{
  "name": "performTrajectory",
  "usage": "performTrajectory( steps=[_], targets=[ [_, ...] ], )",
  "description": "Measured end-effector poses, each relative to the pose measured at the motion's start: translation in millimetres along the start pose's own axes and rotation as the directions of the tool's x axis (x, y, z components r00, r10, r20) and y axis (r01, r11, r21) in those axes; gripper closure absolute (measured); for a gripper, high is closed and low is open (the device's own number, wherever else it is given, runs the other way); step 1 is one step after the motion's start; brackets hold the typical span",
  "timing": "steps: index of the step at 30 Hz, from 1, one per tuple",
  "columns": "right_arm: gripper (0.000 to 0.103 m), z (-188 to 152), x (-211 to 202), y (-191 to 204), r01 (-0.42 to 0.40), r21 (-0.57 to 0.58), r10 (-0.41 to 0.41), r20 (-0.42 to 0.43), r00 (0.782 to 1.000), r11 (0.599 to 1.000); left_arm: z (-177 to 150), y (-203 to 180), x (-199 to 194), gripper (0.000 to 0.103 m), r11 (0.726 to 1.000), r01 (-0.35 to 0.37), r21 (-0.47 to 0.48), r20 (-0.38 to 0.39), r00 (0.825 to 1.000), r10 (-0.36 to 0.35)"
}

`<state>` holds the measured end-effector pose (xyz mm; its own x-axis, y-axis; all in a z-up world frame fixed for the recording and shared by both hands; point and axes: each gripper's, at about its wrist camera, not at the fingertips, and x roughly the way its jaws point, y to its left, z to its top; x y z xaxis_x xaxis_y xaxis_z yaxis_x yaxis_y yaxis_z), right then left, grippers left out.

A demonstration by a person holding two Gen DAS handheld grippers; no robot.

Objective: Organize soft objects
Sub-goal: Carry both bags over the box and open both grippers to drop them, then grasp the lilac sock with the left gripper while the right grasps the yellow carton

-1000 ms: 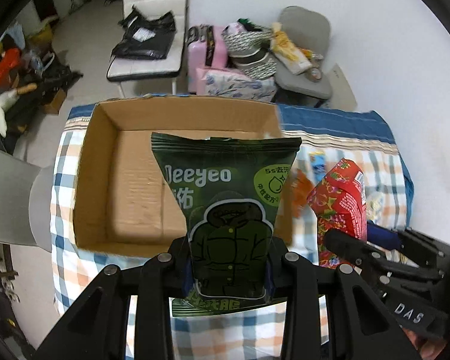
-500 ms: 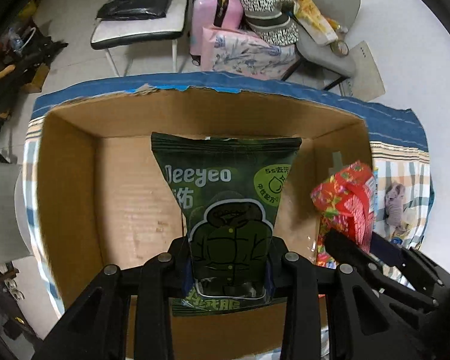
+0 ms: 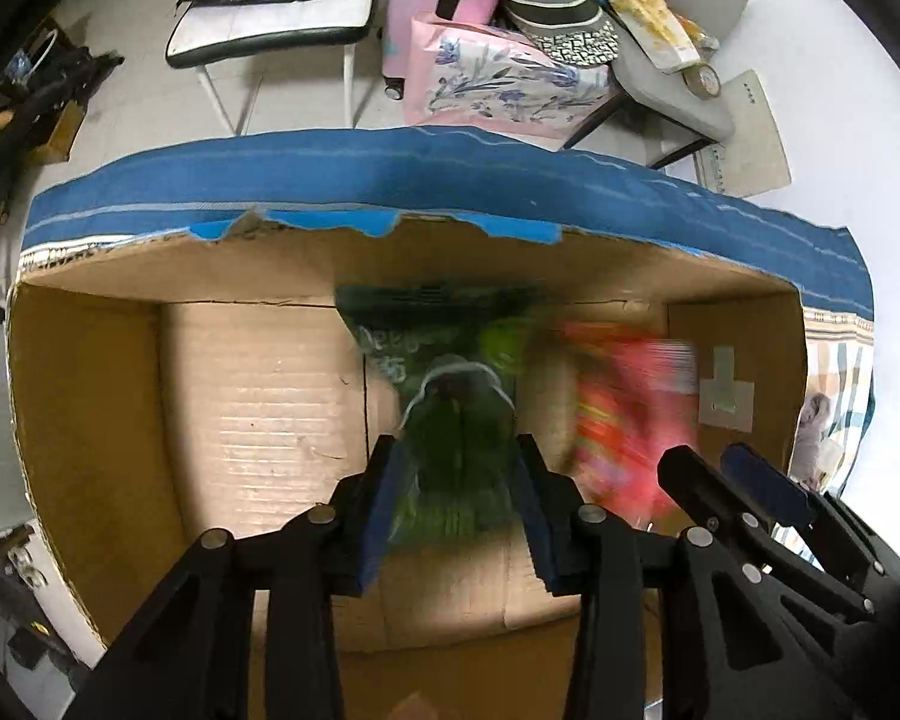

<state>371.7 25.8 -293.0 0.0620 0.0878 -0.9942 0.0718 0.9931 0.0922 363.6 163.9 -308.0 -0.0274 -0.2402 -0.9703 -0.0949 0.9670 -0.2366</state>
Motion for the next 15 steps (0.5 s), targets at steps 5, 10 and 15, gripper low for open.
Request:
performTrajectory(
  steps=[5,10,15],
  targets=[
    [0.043,-4,-6,4,0.02,-0.021,-0.02,0.001,1.0,1.0,-5,4,-6,0.046,1.0,-0.027,-0.002,0.022,0.999,0.027],
    [0.018,-19,-18,2,0.038,-0.041,-0.038,0.005,0.999,0.998,-23,17,-18,0.016,0.997,-0.077,-0.016,0.069,0.995,0.078],
    [0.0,-42,-29,-3,0.033,-0.063,-0.032,0.006,0.999,0.997,-50,27,-31,0.007,0.995,-0.097,-0.017,0.1,0.99,0.098]
  ],
)
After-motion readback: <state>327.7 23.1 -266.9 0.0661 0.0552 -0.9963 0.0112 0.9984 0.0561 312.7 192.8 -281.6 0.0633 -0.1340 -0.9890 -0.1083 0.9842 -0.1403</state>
